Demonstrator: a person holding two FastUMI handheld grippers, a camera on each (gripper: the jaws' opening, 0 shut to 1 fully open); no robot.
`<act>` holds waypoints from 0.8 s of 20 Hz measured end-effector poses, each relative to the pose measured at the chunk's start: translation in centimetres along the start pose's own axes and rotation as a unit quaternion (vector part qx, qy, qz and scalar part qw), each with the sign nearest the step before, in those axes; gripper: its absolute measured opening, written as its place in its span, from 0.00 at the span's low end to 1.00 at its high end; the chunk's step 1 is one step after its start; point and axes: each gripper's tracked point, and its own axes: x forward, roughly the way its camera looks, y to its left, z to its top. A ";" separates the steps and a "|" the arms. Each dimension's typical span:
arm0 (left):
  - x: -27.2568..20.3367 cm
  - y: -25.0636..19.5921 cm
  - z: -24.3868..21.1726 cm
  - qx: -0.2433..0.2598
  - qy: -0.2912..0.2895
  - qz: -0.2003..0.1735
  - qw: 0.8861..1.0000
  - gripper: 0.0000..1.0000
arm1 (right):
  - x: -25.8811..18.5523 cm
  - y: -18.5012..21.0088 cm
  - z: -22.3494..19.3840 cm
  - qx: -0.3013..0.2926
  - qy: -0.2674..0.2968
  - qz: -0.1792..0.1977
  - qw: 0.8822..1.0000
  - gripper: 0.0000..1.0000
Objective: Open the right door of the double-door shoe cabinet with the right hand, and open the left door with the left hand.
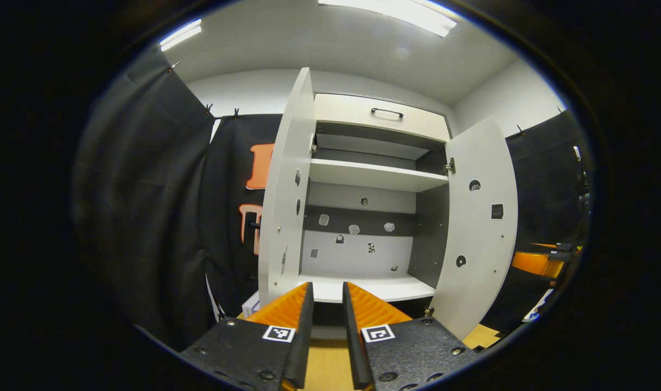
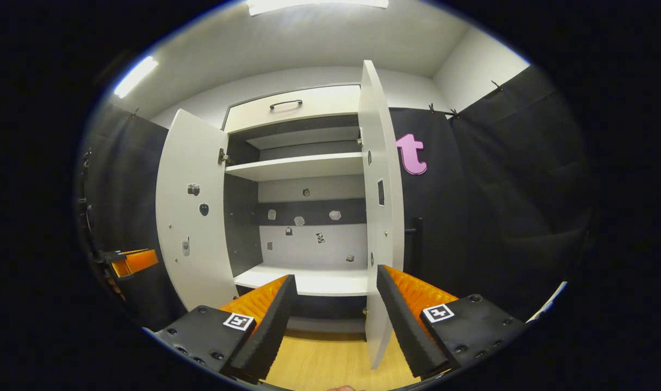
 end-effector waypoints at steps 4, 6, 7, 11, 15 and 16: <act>-0.6 -2.2 0.3 0.019 -0.010 -0.020 1.000 0.73 | -0.5 0.5 0.2 -0.002 -0.001 0.000 1.000 0.97; -0.8 -3.6 0.0 0.002 -0.002 -0.041 0.999 0.86 | -0.7 0.7 0.2 0.000 -0.001 0.001 1.000 0.97; -0.9 -3.7 -0.1 -0.004 0.002 -0.046 0.999 0.98 | -0.8 0.8 0.2 0.002 0.000 0.004 1.000 0.97; -1.1 -2.9 0.2 0.010 0.002 -0.034 0.999 0.96 | -1.3 0.5 0.1 0.008 0.002 0.000 1.000 0.97; -1.6 -2.8 0.7 0.010 -0.003 -0.035 0.999 0.96 | -1.5 0.5 -0.3 0.010 0.008 -0.005 1.000 0.97; -1.7 -2.9 0.7 0.010 -0.003 -0.037 0.999 0.96 | -1.5 0.6 -0.5 0.010 0.010 -0.006 1.000 0.98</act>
